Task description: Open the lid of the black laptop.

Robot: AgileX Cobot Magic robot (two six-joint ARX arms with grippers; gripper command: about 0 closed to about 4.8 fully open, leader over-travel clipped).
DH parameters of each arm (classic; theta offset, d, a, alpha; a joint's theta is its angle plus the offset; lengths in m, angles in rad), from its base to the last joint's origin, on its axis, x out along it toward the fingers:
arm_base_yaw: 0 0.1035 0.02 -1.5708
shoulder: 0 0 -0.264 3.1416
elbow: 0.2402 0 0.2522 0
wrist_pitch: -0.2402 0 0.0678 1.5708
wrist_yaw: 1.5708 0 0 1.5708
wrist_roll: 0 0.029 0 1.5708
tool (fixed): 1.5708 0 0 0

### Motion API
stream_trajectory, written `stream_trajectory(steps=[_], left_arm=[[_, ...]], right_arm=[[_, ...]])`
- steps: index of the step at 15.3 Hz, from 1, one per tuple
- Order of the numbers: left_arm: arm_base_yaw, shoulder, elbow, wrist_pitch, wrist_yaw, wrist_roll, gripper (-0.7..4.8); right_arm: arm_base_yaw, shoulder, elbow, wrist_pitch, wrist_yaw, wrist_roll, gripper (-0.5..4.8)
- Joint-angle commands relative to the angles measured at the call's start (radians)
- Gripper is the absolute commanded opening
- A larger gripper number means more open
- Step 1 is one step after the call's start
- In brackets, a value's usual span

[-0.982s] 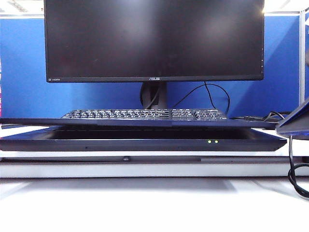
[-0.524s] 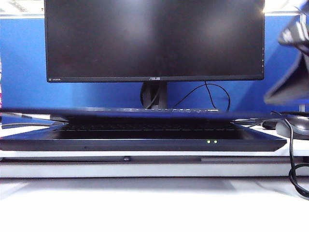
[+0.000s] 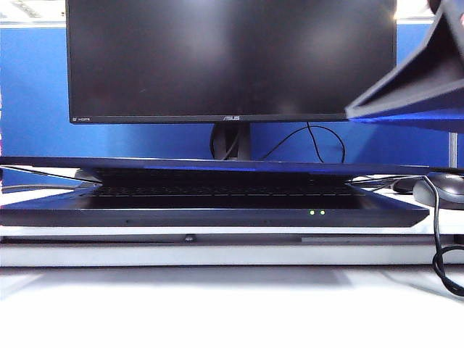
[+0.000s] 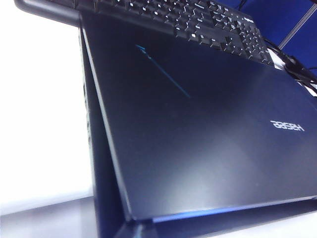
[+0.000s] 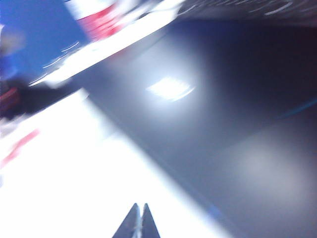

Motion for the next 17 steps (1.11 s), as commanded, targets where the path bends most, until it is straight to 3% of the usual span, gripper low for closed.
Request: stream_trajectory(steps=[1,5,17], left_arm=[[0.002,-0.005,0.020,0.096,-0.019,0.001,-0.01],[0.002,-0.005,0.020,0.103,-0.021,-0.006,-0.01],[0.002,-0.005,0.020,0.117,-0.026,0.001,-0.01]], right_arm=[[0.001,-0.002,0.010,-0.111,-0.086,0.000,-0.05],[0.000,-0.002,0.010,-0.163,0.062,-0.012,-0.05],[-0.001,-0.001,0.010,-0.156,0.283,-0.060,-0.05]])
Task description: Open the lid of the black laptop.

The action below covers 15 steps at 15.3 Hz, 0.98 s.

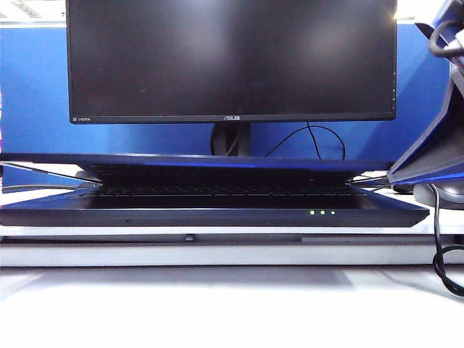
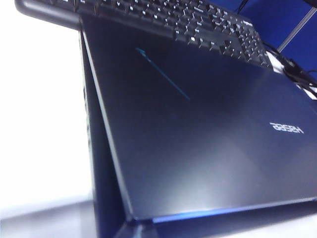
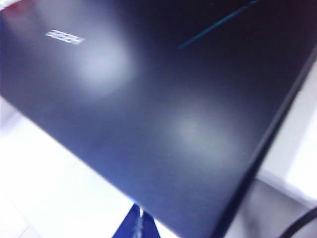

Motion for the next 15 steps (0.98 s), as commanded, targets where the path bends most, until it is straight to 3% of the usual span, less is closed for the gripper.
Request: stream_trajectory(steps=[1,4,10,15], left_arm=[[0.002,-0.005,0.020,0.104,-0.023,0.005,-0.01],[0.002,-0.005,0.020,0.105,-0.037,0.017,-0.01],[0.002,-0.005,0.021,0.154,-0.037,0.021,-0.01],[0.002,-0.004,0.034,0.193,-0.036,0.023,-0.01]], right_arm=[[-0.001,-0.001,0.004,0.055,0.034,-0.010,-0.05],[-0.002,-0.001,0.004,0.120,0.079,-0.010,-0.05],[-0.024,0.076,0.006,0.250,0.076,-0.016,-0.05],[-0.026,0.129,0.087,0.257,0.078,-0.053,-0.05]])
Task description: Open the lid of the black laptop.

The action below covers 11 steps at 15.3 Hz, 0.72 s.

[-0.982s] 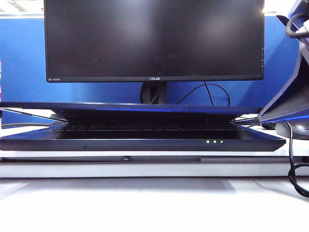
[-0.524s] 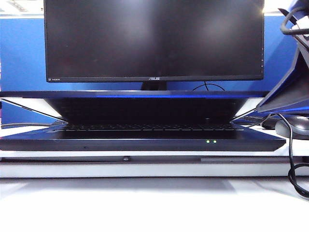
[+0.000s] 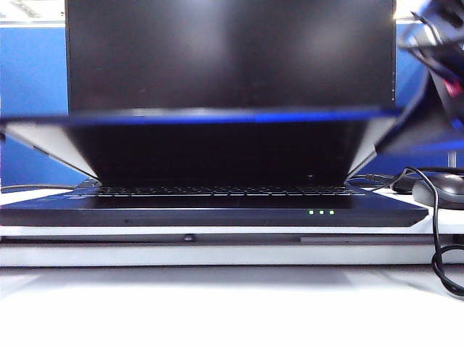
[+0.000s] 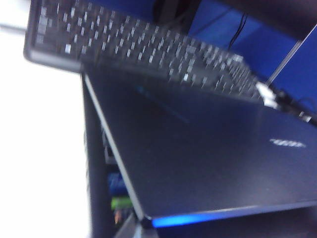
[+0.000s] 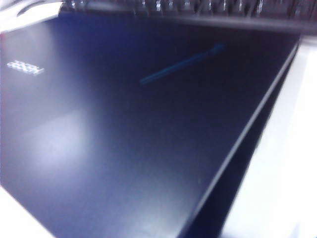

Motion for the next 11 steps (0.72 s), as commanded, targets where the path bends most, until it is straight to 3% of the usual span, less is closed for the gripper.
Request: stream_trajectory(steps=[1,6,11], left_arm=[[0.001,-0.004,0.022,0.117,-0.006,0.003,-0.01],[0.001,0.045,0.071,0.142,0.001,0.028,-0.02],[0.001,0.294,0.195,0.266,0.037,0.069,-0.02]], right_arm=[[-0.002,0.024,0.059,0.080,0.002,-0.030,-0.05],[-0.006,0.083,0.113,0.086,0.003,-0.058,-0.05],[-0.057,0.119,0.173,0.096,-0.002,-0.064,-0.05]])
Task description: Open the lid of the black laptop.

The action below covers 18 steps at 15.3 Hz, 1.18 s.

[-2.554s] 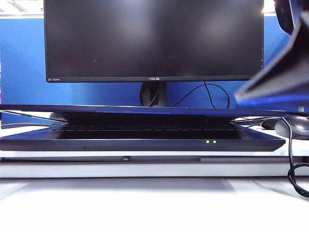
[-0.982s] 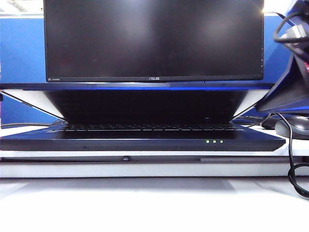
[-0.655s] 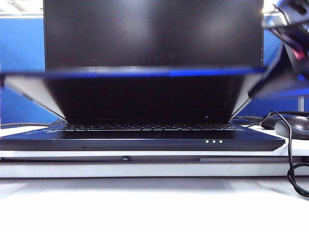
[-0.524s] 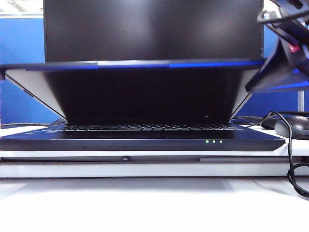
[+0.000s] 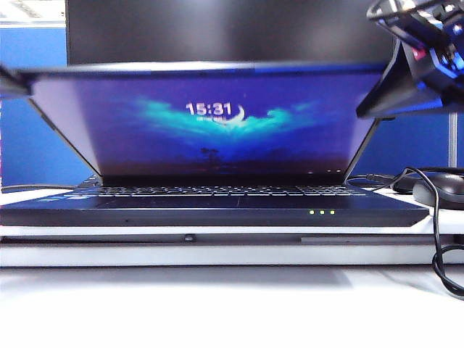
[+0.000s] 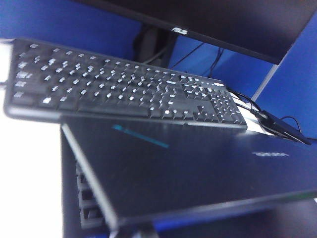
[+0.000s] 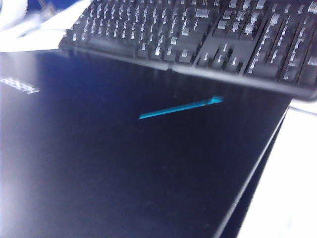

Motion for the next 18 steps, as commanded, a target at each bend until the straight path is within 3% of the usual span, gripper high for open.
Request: stream_trajectory(steps=[1,10,18], left_arm=[[0.000,0.122,0.085,0.162,0.008,0.032,-0.02],[0.002,0.362,0.300,0.224,0.003,0.166,-0.02],[0.032,0.563,0.476,0.239,0.008,0.215,-0.02]], right_arm=[[-0.031,0.004,0.044,0.077,-0.001,-0.018,-0.05],[-0.122,0.201,0.229,0.104,-0.031,-0.085,-0.05],[-0.173,0.376,0.457,0.110,-0.096,-0.136,-0.05]])
